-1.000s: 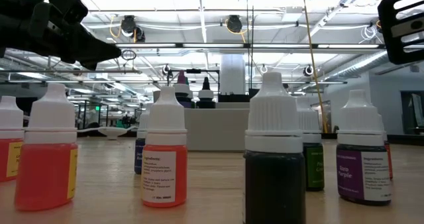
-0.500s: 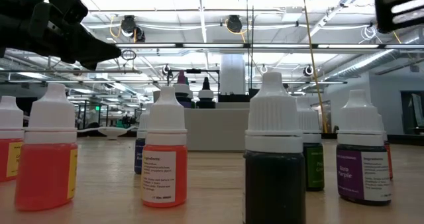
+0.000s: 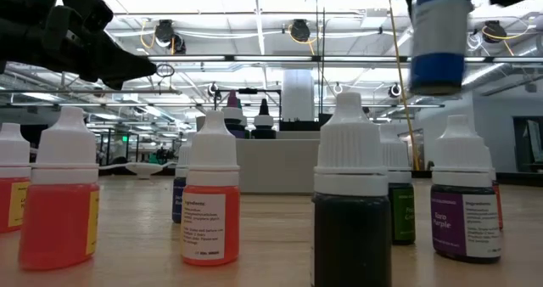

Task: Pick & Place food coloring
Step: Put the large blue food coloring bottle into the gray container

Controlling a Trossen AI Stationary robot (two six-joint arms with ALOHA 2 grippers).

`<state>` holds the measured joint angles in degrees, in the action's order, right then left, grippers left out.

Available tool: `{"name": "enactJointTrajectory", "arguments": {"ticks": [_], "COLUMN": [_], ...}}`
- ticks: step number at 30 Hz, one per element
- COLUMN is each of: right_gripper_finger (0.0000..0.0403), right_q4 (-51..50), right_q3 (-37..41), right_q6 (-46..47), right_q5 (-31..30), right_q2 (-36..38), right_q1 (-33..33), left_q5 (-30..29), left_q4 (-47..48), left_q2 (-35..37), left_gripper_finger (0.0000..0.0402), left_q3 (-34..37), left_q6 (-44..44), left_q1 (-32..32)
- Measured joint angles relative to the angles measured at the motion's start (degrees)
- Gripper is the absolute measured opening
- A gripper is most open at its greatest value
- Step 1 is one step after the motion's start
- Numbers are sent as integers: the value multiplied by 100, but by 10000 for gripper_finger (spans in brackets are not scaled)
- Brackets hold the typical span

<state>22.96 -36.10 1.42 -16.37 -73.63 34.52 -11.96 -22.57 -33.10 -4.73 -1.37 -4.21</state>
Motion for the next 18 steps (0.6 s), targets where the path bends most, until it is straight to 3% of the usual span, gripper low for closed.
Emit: {"name": "enactJointTrajectory", "arguments": {"ticks": [14, 18], "right_gripper_finger": [111, 110], "right_q4": [-1380, -1366], "right_q3": [59, 273], "right_q6": [-74, -37], "right_q5": [-15, -416], "right_q2": [977, 1163], "right_q1": [-858, -896], "left_q5": [-16, -16], "left_q4": [7, 6], "left_q2": [0, 0], "left_gripper_finger": [21, 21], "left_q3": [0, 0], "left_q6": [13, 13], "left_q1": [0, 0]}}
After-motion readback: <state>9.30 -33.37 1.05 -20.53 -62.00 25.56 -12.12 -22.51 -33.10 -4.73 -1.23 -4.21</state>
